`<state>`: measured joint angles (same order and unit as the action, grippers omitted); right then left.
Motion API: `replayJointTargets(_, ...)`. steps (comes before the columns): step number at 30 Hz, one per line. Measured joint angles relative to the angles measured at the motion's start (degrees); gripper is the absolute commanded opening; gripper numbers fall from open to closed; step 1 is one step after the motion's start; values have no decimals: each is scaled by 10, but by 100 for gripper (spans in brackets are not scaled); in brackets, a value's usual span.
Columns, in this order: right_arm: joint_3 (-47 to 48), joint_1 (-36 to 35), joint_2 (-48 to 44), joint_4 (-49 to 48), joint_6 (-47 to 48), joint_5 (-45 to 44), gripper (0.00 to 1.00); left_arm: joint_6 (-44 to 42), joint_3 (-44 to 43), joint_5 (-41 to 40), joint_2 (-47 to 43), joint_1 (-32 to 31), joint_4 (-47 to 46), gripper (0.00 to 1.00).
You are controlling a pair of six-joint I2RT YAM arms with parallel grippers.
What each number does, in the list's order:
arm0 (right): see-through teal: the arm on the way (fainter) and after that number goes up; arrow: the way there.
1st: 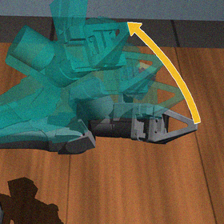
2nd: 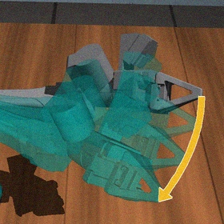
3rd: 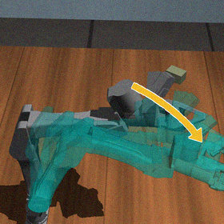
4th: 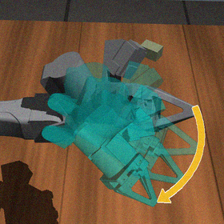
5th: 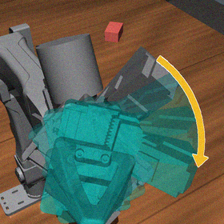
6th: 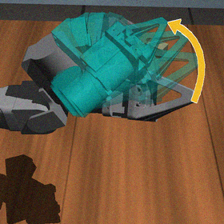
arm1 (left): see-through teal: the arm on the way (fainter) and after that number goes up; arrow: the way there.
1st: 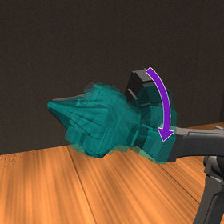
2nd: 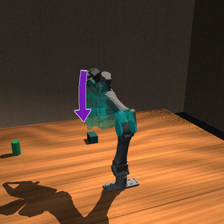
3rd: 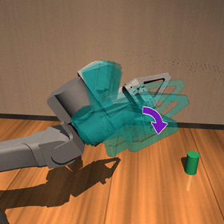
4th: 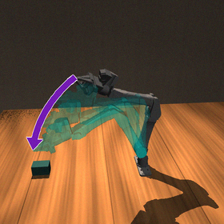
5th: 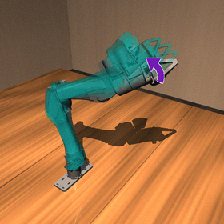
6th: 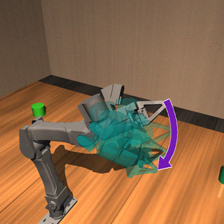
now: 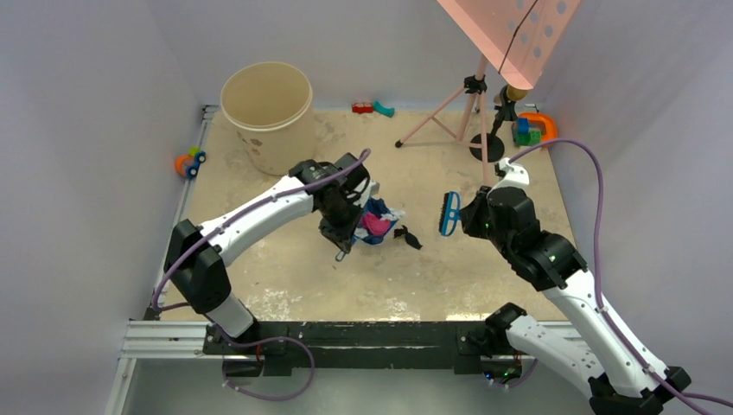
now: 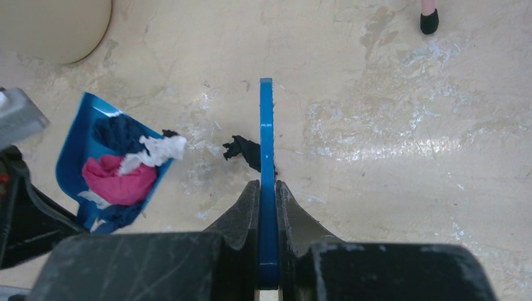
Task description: Sweep away the paper scraps from the table
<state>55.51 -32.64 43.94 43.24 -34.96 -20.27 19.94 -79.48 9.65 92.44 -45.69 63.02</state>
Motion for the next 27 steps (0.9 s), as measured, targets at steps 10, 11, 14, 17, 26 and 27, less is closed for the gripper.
replayJointTargets(10, 0, 0, -16, 0, 0, 8, 0, -35, -261, 34, 35, 127, 156, 0)
replayJointTargets(11, 0, 0, -16, 0, 0, 8, 0, -39, -286, 40, 42, 140, 165, 0)
replayJointTargets(14, 0, 0, -17, 0, 1, 14, 0, -45, -358, 74, 69, 194, 184, 0)
replayJointTargets(17, 0, 0, -17, 0, 3, 18, 0, -43, -387, 118, 89, 251, 189, 0)
replayJointTargets(26, 11, 0, -17, 8, 12, 19, 0, 2, -465, 212, 159, 358, 173, 0)
replayJointTargets(27, 12, 0, -17, 10, 12, 19, 0, 11, -475, 224, 165, 366, 167, 0)
